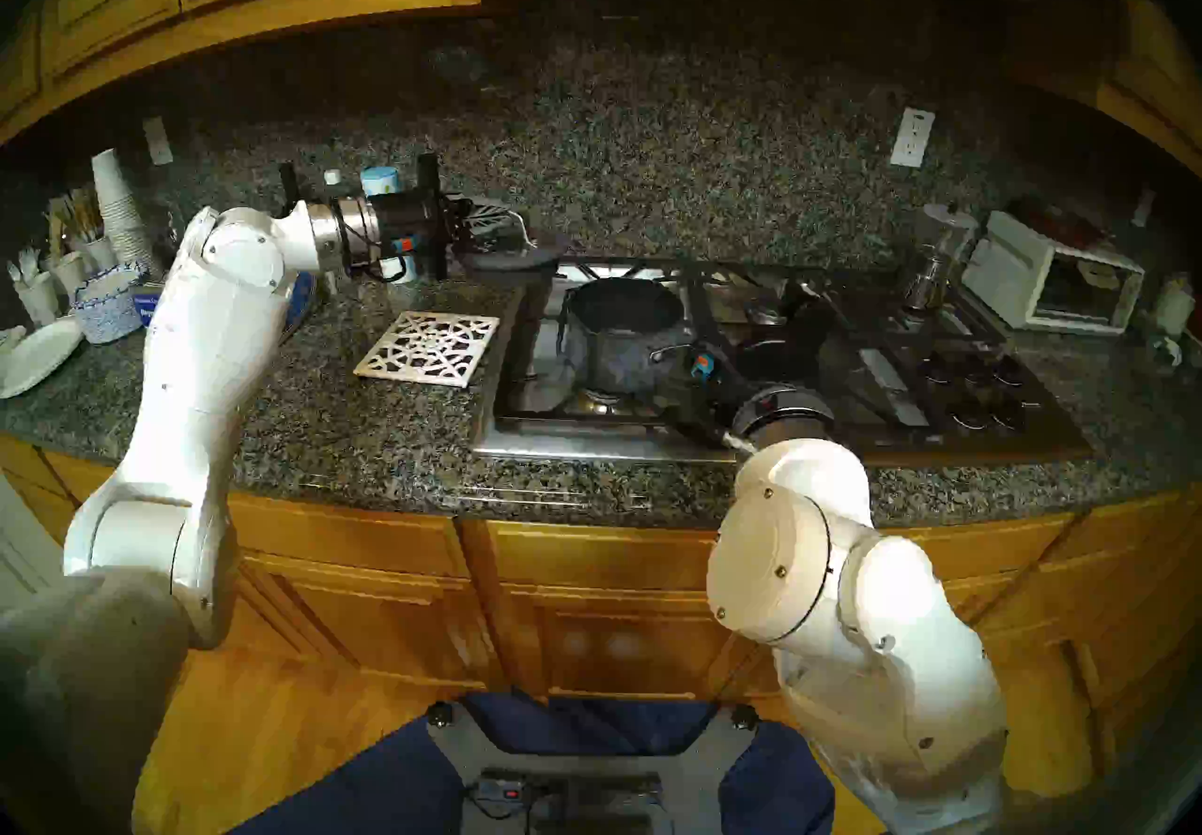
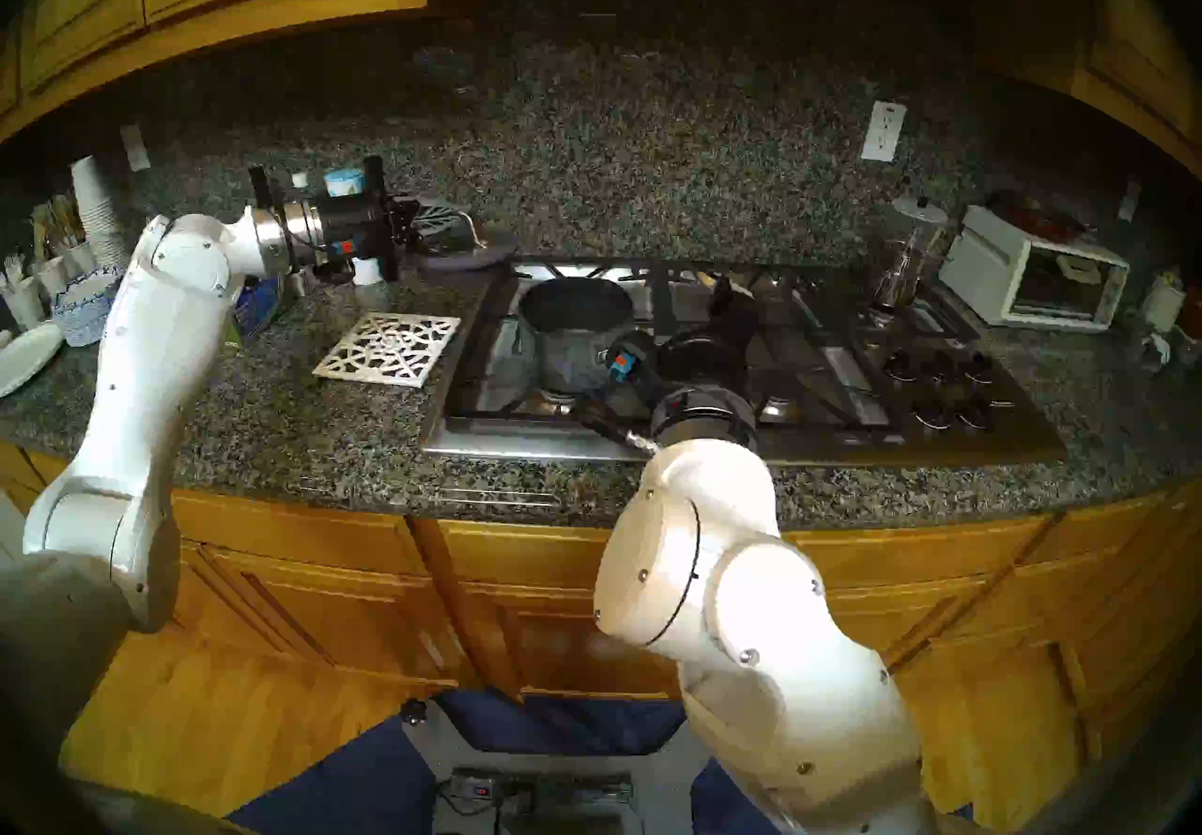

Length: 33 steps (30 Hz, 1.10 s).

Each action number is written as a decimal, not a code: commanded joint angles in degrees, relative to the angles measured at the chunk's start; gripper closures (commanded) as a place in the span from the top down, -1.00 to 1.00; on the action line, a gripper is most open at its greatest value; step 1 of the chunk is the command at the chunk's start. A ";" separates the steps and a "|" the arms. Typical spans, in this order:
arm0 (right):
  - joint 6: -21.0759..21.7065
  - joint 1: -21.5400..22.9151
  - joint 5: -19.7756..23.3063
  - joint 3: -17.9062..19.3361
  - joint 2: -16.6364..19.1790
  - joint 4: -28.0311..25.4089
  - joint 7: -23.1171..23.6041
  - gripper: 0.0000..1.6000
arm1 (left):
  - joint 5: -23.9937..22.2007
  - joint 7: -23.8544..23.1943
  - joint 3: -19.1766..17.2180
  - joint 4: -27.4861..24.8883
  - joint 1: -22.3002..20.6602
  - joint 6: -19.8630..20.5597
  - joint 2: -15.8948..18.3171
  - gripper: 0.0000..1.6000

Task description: Pick up the pot, put it on the stove, take off the pot lid

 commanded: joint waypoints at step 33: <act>-0.11 0.48 -1.94 -0.33 -0.58 -1.61 -0.69 1.00 | -2.44 1.97 -4.94 5.68 4.19 0.08 6.46 -1.00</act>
